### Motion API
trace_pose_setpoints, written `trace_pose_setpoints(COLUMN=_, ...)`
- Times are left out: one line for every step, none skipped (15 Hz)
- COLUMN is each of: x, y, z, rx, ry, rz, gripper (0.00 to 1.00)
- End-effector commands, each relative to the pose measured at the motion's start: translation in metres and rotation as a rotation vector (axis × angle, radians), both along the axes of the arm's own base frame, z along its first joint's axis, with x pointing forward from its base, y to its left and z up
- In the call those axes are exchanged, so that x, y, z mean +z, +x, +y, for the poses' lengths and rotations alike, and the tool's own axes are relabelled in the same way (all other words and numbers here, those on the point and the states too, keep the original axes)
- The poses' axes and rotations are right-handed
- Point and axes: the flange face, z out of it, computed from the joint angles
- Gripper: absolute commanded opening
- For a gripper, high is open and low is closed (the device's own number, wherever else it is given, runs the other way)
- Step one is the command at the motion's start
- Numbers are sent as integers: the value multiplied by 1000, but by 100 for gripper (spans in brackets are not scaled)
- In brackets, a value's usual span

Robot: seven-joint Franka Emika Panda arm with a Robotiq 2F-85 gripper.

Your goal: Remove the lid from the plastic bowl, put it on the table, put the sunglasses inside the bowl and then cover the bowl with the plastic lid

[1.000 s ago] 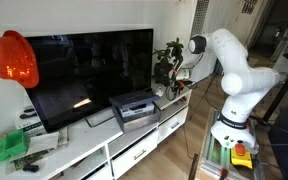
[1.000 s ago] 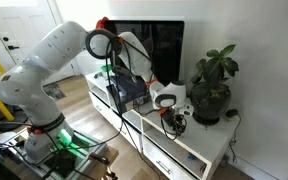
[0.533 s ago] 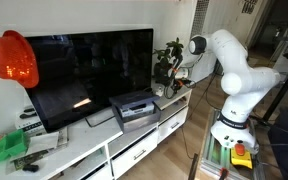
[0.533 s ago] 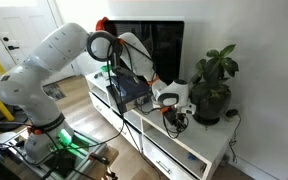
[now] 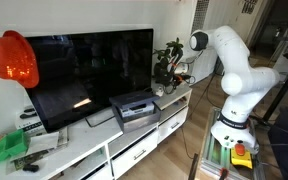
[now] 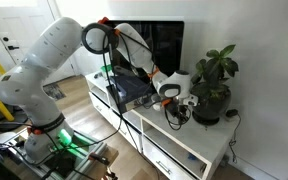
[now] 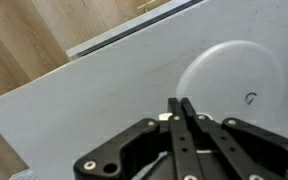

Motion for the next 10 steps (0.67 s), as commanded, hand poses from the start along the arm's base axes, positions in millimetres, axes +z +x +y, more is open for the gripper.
trace_pose_setpoints(x=56, y=-12, z=10, rx=42, ry=-18, rz=1, gripper=1)
trace_pose_setpoints(x=72, y=-14, z=15, rx=69, ry=-14, rz=-17, gripper=1)
trace_pose_setpoints(x=87, y=-14, z=20, rx=97, ry=-19, rz=-48, gripper=1)
trace_pose_setpoints(x=103, y=-15, z=25, rx=126, ry=-15, rz=-68, gripper=1)
trace_pose_setpoints(x=117, y=-16, z=33, rx=161, ry=-13, rz=-92, gripper=1)
trace_pose_setpoints(x=131, y=-16, z=41, rx=193, ry=-4, rz=-112, gripper=1)
trace_pose_setpoints(x=142, y=-16, z=48, rx=216, ry=3, rz=-129, gripper=1)
trace_pose_setpoints(x=151, y=-14, z=56, rx=236, ry=17, rz=-147, gripper=1)
trace_pose_setpoints(x=157, y=-13, z=64, rx=252, ry=27, rz=-167, gripper=2)
trace_pose_setpoints(x=162, y=-9, z=70, rx=263, ry=43, rz=-185, gripper=1)
